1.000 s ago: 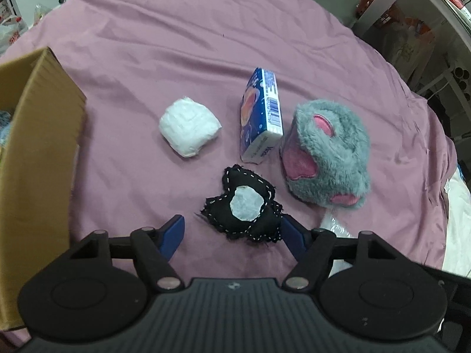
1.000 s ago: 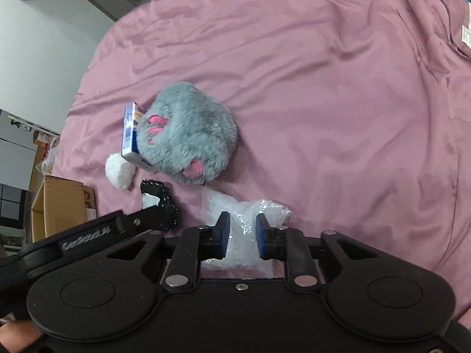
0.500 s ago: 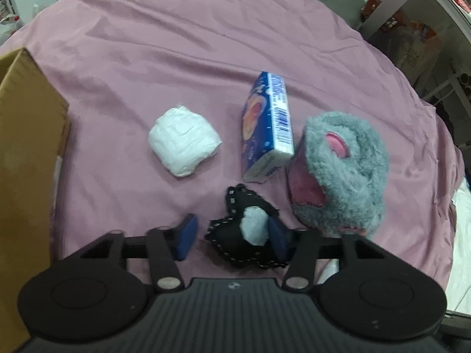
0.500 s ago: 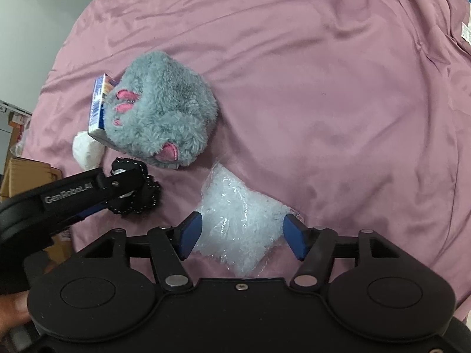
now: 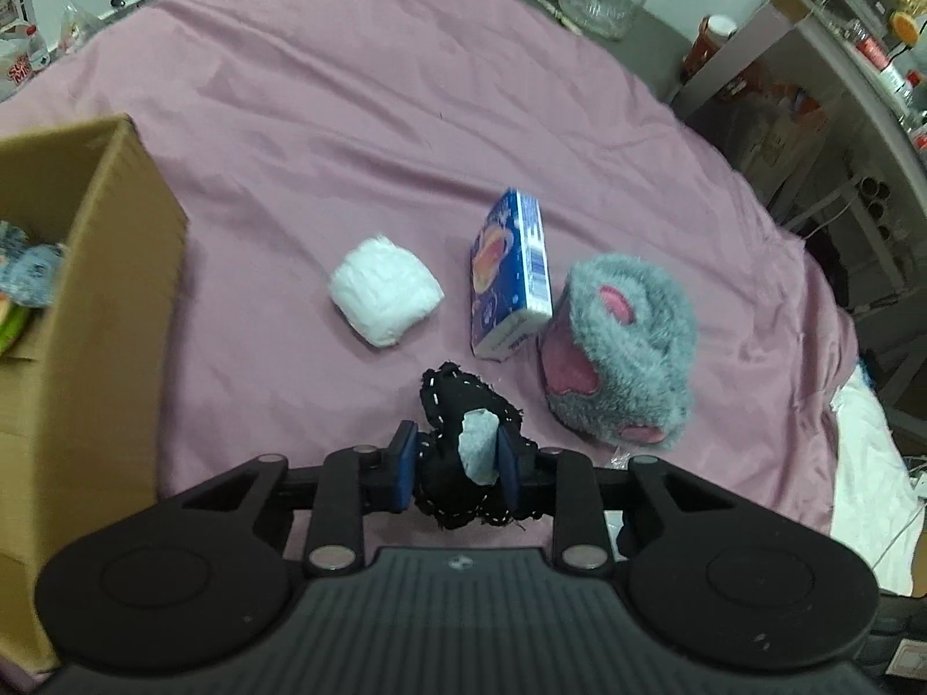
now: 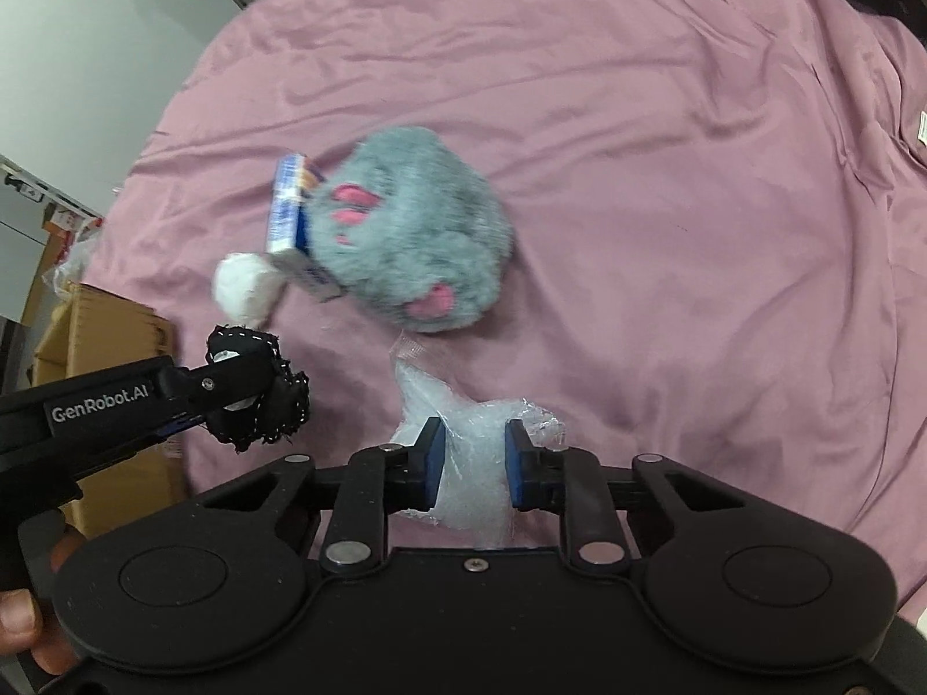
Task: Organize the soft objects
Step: 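Carry both items into the box and open both tools to release them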
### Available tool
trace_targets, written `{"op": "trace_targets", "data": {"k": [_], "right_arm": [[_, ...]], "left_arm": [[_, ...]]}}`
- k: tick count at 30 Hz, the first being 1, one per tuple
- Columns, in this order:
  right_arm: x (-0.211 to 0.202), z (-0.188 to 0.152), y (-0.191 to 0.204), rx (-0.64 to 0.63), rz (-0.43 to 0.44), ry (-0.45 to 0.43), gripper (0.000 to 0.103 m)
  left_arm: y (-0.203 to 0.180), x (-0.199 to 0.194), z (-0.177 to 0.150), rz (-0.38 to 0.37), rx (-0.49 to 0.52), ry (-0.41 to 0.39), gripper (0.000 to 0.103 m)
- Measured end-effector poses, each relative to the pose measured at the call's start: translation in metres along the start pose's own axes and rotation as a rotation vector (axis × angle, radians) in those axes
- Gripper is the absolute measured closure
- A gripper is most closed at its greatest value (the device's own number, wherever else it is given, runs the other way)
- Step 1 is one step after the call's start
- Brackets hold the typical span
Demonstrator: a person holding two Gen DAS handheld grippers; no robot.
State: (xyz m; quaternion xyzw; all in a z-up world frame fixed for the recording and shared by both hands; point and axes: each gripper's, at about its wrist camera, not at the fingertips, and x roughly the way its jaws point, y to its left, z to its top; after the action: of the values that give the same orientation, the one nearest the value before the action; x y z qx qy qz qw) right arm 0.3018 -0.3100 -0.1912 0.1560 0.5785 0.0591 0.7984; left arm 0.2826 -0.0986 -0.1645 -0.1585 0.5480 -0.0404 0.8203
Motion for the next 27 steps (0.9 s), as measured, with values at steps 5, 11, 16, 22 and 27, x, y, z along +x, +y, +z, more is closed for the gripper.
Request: {"op": "trace_targets", "data": {"k": [5, 11, 16, 22, 27], "right_arm": [[-0.019, 0.000, 0.020, -0.020, 0.040, -0.047, 0.082], [-0.043, 0.005, 0.054, -0.062, 0.084, -0.114, 0.083], [-0.055, 0.005, 0.085, -0.097, 0.111, -0.151, 0.083], [-0.062, 0.003, 0.118, -0.132, 0.124, -0.176, 0.083], [-0.061, -0.001, 0.144, -0.161, 0.128, -0.185, 0.083]], "left_arm": [[0.009, -0.038, 0.000, -0.015, 0.007, -0.063, 0.075], [0.023, -0.071, 0.007, -0.019, -0.009, -0.131, 0.075], [0.042, -0.095, 0.010, -0.007, -0.025, -0.173, 0.075], [0.069, -0.114, 0.013, 0.004, -0.048, -0.203, 0.075], [0.095, -0.123, 0.014, 0.010, -0.071, -0.209, 0.075]]}}
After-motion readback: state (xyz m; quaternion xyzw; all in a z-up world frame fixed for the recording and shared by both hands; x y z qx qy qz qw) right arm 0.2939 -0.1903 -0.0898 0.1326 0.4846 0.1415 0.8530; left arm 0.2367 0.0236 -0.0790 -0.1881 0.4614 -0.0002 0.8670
